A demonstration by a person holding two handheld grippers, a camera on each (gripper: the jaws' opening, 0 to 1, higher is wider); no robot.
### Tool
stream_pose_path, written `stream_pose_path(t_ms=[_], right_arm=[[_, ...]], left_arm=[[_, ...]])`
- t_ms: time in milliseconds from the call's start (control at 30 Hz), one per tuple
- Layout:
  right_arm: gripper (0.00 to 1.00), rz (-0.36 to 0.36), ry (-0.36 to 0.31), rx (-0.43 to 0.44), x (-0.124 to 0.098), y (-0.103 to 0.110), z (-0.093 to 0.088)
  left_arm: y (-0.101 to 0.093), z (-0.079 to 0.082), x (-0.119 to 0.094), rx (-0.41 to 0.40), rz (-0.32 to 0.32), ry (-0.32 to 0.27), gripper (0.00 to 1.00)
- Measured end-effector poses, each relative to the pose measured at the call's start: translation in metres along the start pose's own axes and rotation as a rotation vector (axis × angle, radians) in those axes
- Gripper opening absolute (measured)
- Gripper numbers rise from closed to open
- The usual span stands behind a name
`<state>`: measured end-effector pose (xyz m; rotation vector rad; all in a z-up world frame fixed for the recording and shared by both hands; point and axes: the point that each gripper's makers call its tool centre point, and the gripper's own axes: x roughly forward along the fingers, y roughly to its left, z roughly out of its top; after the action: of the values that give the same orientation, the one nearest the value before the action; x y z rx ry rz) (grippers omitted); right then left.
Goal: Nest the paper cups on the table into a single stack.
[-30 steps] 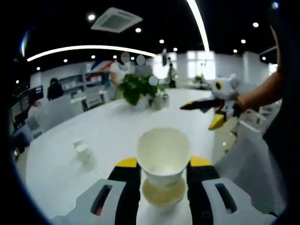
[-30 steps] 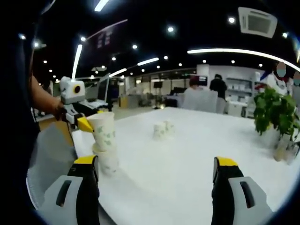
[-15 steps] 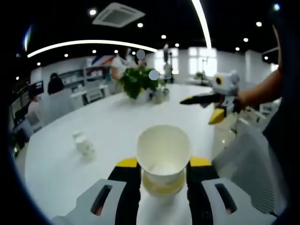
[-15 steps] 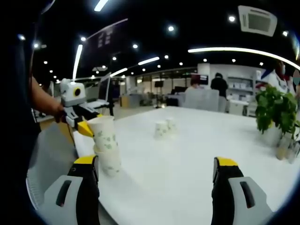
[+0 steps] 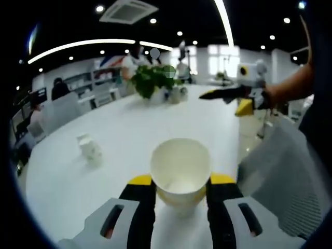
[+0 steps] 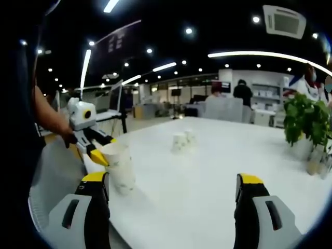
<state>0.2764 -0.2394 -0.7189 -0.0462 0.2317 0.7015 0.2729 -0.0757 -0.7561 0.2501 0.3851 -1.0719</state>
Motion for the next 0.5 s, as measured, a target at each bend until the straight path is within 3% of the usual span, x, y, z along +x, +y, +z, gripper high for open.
stream_pose_path(t_ms=[333,500], right_arm=[[1.00,0.015,0.005,-0.003,0.003,0.003,0.001],[1.00,0.017,0.009,-0.005,0.004,0.003,0.001]], left_arm=[[0.019,0.001,-0.002,0.018,0.032,0.007,0.37],[0.020,0.000,-0.004,0.009,0.032,0.003,0.42]])
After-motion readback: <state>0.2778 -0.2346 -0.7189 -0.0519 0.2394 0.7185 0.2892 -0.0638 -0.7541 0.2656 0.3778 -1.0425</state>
